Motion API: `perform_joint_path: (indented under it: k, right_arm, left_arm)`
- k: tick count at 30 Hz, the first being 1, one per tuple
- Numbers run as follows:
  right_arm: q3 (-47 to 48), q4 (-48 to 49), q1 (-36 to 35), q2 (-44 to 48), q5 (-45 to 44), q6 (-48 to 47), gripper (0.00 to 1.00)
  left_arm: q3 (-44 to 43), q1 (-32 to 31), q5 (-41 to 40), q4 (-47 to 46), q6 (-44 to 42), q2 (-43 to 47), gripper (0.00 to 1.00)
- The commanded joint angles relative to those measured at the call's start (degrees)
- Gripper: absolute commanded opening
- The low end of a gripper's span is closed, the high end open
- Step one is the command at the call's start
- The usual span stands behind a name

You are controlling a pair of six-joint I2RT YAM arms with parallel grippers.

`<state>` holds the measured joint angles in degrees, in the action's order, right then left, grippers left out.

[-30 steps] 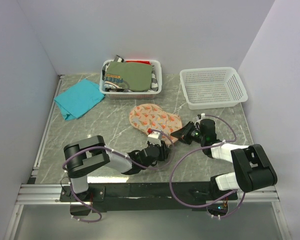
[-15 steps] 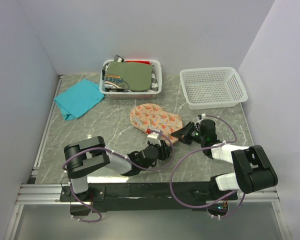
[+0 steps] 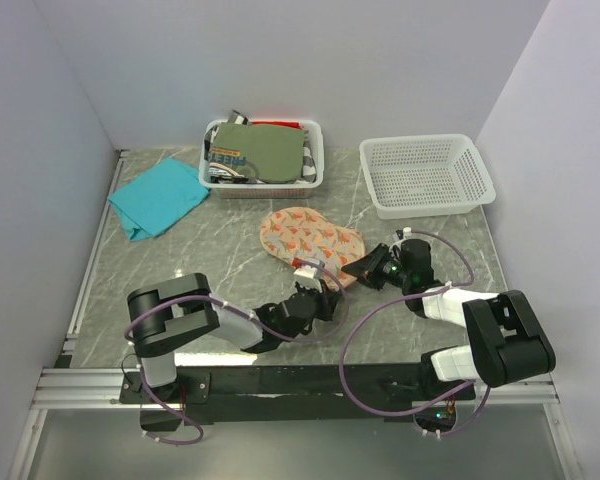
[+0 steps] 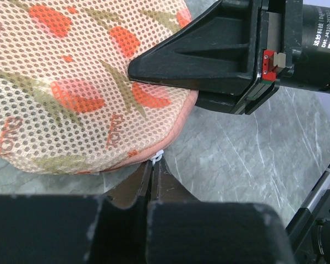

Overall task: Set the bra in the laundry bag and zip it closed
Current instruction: Zip the zipper on the laundry bag.

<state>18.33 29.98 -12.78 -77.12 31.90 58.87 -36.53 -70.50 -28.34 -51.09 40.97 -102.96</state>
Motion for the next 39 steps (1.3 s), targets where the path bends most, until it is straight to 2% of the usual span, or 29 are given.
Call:
perform_joint_path:
  k: [1,11,21,29,33,35,39]
  right_arm:
    - [0.4,1.0,-0.4,1.6,-0.5,-1.1,0.19]
    - [1.5,0.0,-0.3,0.8,-0.9,-2.1,0.19]
    - [3.4,-3.8,-0.2,1.4,-2.0,-4.1,0.12]
    - [3.3,-3.3,-0.3,1.4,-1.4,-3.9,0.11]
    - [1.8,-2.1,-1.6,2.5,-1.6,-2.9,0.11]
    - [0.8,-2.7,-4.5,3.4,-4.4,-2.2,0.11]
    - [-2.3,-2.7,-6.4,7.1,-8.8,-0.7,0.11]
  left_arm:
    - [1.7,-0.3,-1.7,-2.5,-0.4,3.3,0.01]
    - [6.3,-0.3,-3.7,-0.8,-0.1,7.2,0.01]
    - [11.5,-0.3,-7.2,4.2,0.2,11.1,0.01]
    - [12.9,-0.3,-10.2,8.5,1.3,12.7,0.01]
    - [12.1,-0.3,-8.5,8.6,1.1,12.3,0.02]
    - [11.0,-0.3,-7.9,10.2,1.6,12.1,0.26]
    - [8.7,-0.3,-8.2,14.3,2.8,15.7,0.62]
